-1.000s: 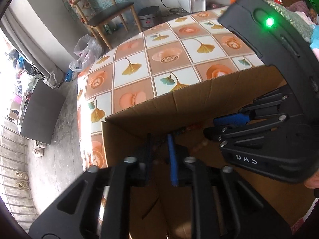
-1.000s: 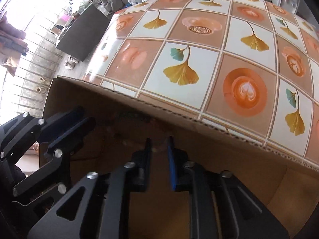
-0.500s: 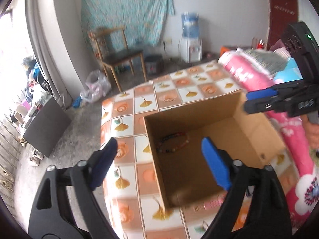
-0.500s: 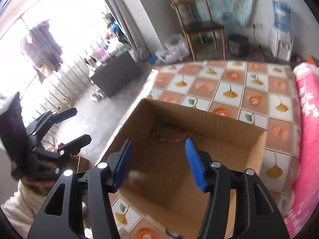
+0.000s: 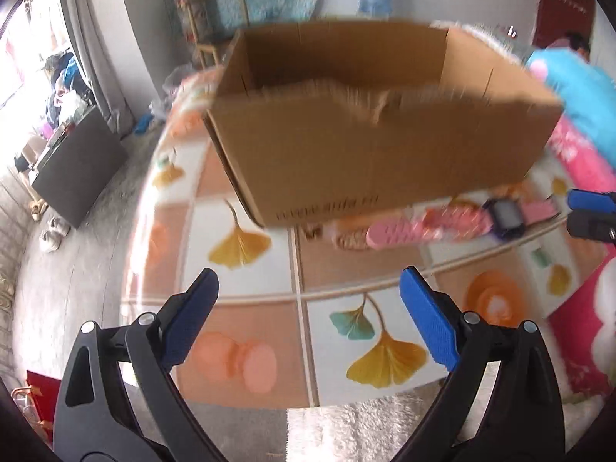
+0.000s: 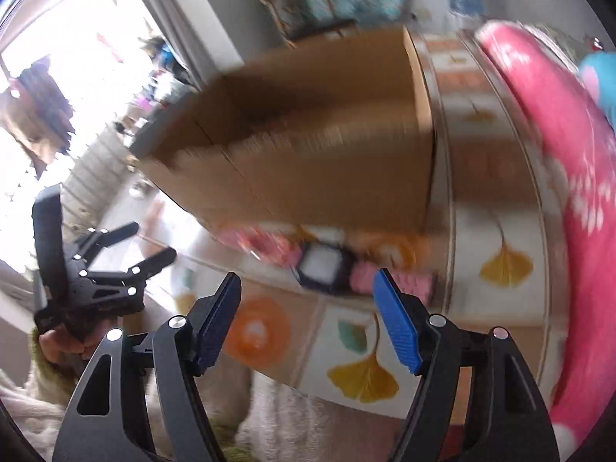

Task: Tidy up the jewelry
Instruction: 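Move the right tool to the pink-strapped watch and close on its face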

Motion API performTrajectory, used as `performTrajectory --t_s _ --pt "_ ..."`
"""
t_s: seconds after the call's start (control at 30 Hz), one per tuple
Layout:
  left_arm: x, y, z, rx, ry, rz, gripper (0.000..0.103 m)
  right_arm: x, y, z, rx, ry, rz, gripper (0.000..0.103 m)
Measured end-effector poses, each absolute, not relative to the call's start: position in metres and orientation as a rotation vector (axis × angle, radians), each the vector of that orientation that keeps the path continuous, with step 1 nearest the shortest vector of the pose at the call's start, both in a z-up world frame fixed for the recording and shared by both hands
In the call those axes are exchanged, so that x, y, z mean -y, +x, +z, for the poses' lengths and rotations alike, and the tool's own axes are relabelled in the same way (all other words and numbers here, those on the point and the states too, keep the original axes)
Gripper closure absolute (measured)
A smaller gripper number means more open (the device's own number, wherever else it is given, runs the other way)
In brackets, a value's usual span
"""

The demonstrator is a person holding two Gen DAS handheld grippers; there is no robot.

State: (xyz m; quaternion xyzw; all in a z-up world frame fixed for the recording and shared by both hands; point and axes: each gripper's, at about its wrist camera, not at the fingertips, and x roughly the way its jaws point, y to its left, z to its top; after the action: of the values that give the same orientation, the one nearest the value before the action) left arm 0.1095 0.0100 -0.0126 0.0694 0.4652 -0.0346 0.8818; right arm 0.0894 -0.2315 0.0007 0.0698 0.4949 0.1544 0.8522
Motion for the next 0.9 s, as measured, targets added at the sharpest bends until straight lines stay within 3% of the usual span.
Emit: performTrajectory --t_s 0.33,0.4,0.47,0.53,0.9 --pt "-0.019 0.115 -0.048 -1.007 0.036 -0.068 0.008 0.206 0.083 -0.038 -1.082 -0.059 0.213 0.032" --pt "-0.02 0.112 -0.049 -0.987 0.044 -0.067 0.007 0.202 0.08 -0.04 -1.083 -0.095 0.211 0.028" --pt "-0.02 0.11 -0.05 -0.973 0.054 -0.074 0.007 0.201 0.081 -0.043 -1.095 -0.116 0.206 0.012" --pt "-0.021 0.11 -0.051 -0.968 0.057 -0.083 0.007 0.201 0.082 -0.046 -1.105 -0.122 0.213 0.006" --pt "-0.029 0.113 -0.05 -0.966 0.068 -0.125 0.007 0.222 0.08 -0.031 -1.15 -0.208 0.325 0.006"
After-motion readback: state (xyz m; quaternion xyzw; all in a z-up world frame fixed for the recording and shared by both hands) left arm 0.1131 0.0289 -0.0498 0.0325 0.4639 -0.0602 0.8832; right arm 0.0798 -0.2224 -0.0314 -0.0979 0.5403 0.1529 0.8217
